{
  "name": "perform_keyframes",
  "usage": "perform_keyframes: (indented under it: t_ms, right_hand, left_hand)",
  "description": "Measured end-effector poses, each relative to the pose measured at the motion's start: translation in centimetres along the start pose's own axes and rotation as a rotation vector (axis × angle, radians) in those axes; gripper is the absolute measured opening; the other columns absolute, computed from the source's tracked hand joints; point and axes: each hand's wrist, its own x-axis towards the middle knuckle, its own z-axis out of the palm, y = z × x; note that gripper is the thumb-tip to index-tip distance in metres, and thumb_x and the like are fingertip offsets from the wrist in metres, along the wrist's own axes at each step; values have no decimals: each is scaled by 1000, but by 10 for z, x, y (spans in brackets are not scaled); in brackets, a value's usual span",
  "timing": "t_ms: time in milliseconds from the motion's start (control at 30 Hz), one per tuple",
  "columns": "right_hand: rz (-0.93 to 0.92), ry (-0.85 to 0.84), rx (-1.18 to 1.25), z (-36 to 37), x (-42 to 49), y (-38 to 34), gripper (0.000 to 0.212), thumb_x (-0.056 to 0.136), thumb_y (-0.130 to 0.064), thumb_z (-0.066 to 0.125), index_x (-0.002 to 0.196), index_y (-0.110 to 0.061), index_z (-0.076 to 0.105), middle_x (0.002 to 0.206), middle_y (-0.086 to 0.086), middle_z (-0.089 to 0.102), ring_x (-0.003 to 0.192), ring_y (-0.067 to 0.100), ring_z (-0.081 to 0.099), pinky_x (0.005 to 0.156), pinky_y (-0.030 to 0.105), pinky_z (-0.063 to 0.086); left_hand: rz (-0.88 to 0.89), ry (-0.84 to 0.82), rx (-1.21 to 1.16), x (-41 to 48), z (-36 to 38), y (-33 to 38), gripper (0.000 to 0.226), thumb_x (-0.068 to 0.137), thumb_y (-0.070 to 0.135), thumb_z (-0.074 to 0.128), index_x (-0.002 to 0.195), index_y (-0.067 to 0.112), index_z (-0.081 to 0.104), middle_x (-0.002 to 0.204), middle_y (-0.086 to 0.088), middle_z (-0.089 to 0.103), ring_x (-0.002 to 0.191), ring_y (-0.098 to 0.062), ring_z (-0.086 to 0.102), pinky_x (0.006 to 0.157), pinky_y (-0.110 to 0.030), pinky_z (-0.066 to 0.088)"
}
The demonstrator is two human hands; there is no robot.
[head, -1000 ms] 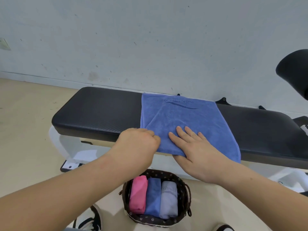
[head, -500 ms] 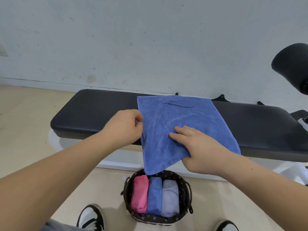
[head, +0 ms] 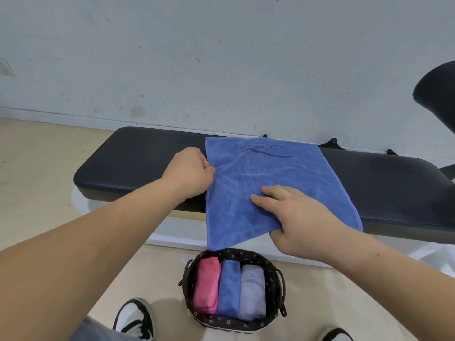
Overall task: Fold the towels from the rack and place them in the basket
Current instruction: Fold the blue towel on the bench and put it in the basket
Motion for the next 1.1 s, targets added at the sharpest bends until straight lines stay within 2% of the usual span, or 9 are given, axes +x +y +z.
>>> perform_keyframes:
  t_ms: [167, 300, 467, 533, 600, 700, 867, 1000, 1100]
  right_hand:
    - [21, 15, 29, 1, 4, 3, 69, 93, -27, 53, 157, -41, 32, 161, -14, 32, 148, 15, 30, 113, 34, 41]
    - [9, 61, 38, 4, 5, 1, 52, 96, -41, 46, 148, -39, 47, 145, -12, 48, 137, 19, 43, 107, 34, 44]
    - [23, 48, 209, 3, 7, 6, 48, 86, -55, 24, 118, -48, 59, 123, -26, 56, 124, 8, 48, 95, 35, 49]
    - [3, 56, 264, 0, 5, 9, 30, 86, -53, 26, 96, -58, 54, 109, -32, 54, 122, 6, 51, 91, 32, 48]
    - [0, 43, 298, -3, 2, 8, 26, 94, -46, 34, 94, -60, 56, 111, -37, 50, 125, 3, 49, 94, 31, 46]
    - [49, 75, 299, -5, -2, 12, 22, 99, -30, 47, 107, -33, 67, 120, -18, 58, 115, 10, 53, 93, 44, 52]
    - [209, 161, 37, -12, -17, 27, 34, 87, -14, 56, 112, -32, 67, 107, -7, 50, 102, 17, 50, 72, 36, 54]
    - [338, 138, 50, -20, -37, 40, 16, 77, -5, 51, 74, -20, 55, 83, 3, 53, 77, 23, 52, 57, 30, 41]
    - [393, 154, 110, -28, -51, 44, 20, 71, -1, 49, 61, -16, 38, 62, 3, 40, 60, 21, 33, 51, 28, 27]
  left_hand:
    - [50, 26, 78, -3, -3, 4, 12, 94, 15, 64, 103, 12, 56, 106, -7, 60, 85, -23, 60, 74, -43, 56]
    - [350, 127, 152, -34, -9, 31, 21, 92, 12, 56, 112, 19, 59, 118, 1, 53, 96, -22, 57, 81, -43, 53]
    - [500, -341, 57, -99, -3, 62, 12, 80, 38, 59, 90, 35, 51, 98, 12, 59, 93, -9, 57, 81, -36, 54]
    - [532, -319, 262, -108, 10, 56, 31, 79, 43, 61, 106, 32, 48, 106, 9, 55, 100, -14, 55, 84, -35, 52]
    - [549, -203, 440, -106, 20, 55, 30, 87, 32, 59, 112, 21, 47, 110, 3, 55, 103, -20, 55, 78, -34, 46]
    - [488, -159, 471, -93, 16, 56, 12, 89, 9, 48, 90, 21, 47, 93, 1, 55, 88, -25, 55, 65, -36, 41]
    - [434, -169, 456, -87, -9, 52, 21, 81, 0, 45, 73, 19, 44, 71, 0, 45, 64, -22, 41, 56, -33, 34]
    - [427, -167, 479, -85, -25, 55, 18, 73, -3, 45, 71, 14, 49, 65, -2, 41, 63, -23, 35, 53, -31, 28]
    - [408, -213, 457, -86, -35, 54, 19, 72, -4, 45, 66, 13, 46, 66, -6, 45, 58, -19, 34, 53, -30, 26]
